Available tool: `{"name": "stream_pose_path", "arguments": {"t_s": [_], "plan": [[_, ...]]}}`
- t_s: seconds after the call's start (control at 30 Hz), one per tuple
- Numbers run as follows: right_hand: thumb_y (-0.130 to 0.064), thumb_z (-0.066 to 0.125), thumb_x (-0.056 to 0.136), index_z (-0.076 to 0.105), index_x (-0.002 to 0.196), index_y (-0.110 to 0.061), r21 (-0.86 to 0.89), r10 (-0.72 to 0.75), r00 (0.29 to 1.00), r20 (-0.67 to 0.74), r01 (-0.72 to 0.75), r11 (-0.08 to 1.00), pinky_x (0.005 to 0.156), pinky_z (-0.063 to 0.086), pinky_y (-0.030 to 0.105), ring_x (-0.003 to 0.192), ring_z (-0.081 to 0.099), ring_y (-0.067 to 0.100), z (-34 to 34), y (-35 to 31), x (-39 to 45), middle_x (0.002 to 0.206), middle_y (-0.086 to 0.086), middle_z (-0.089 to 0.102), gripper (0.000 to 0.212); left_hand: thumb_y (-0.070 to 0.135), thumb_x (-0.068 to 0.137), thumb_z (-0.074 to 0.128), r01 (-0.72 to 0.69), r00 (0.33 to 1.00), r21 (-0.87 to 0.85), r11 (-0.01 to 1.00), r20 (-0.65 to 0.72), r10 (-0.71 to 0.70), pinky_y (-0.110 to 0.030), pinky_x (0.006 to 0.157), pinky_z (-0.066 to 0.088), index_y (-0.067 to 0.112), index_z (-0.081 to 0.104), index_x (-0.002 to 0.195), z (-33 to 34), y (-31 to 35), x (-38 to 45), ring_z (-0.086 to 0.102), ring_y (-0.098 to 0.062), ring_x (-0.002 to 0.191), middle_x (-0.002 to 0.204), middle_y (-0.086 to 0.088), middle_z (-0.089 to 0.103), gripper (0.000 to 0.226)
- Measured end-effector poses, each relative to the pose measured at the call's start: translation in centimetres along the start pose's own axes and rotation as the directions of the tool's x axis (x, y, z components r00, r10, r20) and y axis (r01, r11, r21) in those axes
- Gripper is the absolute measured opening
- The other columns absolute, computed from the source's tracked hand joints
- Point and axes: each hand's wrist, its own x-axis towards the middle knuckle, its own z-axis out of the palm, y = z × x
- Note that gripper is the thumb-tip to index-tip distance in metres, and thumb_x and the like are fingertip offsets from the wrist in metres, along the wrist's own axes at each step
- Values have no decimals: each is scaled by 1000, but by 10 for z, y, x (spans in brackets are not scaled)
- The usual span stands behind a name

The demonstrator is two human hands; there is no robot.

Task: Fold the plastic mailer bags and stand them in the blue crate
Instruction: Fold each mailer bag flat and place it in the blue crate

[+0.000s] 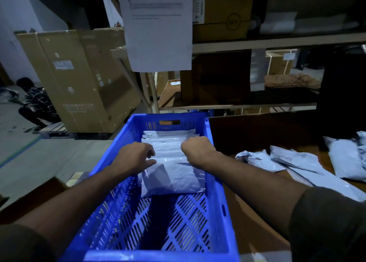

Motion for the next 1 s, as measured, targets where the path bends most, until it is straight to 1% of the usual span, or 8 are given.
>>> {"name": "stream_pose_path", "arguments": {"t_s": [0.1,0.2,0.33,0.43,0.57,0.67,0.87,1.0], "plan": [[-3,61,85,59,83,-11,136,81,966,-246,-48,990,60,34,34,88,62,34,-1,14,-16,92,10,66,9,42,89,72,-18,994,-88,996,-110,8,-32,74,53,29,70,103,-8,27,2,66,-11,93,90,17,71,19],[-8,63,86,65,83,-10,277,213,901,-379,-109,955,59,38,36,85,58,32,4,43,-44,85,9,64,4,39,91,72,-109,967,-154,982,-243,69,-34,71,53,28,70,104,-17,65,7,65,-11,88,89,18,73,17],[-21,58,97,70,100,-14,419,343,872,-350,-182,889,73,53,43,92,58,26,21,92,-92,96,5,66,14,39,91,72,-218,939,-215,952,-312,144,-34,70,56,30,71,101,-30,131,20,66,-6,83,85,17,72,13],[-22,57,96,73,100,-18,458,442,836,-324,-270,847,68,52,38,88,61,22,36,131,-131,95,1,68,17,42,91,71,-294,933,-210,933,-275,232,-29,64,50,34,70,99,-30,186,35,63,0,78,84,18,71,11],[-24,59,94,75,98,-19,469,578,776,-251,-425,774,60,40,28,84,62,19,56,183,-184,93,0,70,17,44,93,68,-386,914,-153,910,-199,354,-23,58,44,32,71,103,-17,267,58,61,-1,77,88,16,73,15],[-20,57,90,73,86,-14,444,651,738,-177,-531,722,58,43,34,80,63,23,75,225,-226,86,5,70,17,46,95,65,-447,892,-130,885,-135,431,-21,59,44,33,71,105,-2,329,73,61,-1,77,91,16,72,17],[-30,59,90,68,96,-19,417,772,629,-94,-679,604,72,49,36,95,60,23,109,299,-307,95,-1,67,15,49,96,63,-535,843,-138,834,-19,538,-24,62,49,33,70,105,37,442,87,64,-3,80,91,15,72,19],[-35,69,83,65,108,-20,339,797,599,-74,-737,585,85,46,39,108,53,25,130,331,-350,104,-1,62,30,49,95,64,-517,848,-231,824,-4,530,-30,71,55,31,72,104,66,505,91,67,-6,84,89,14,75,21]]}}
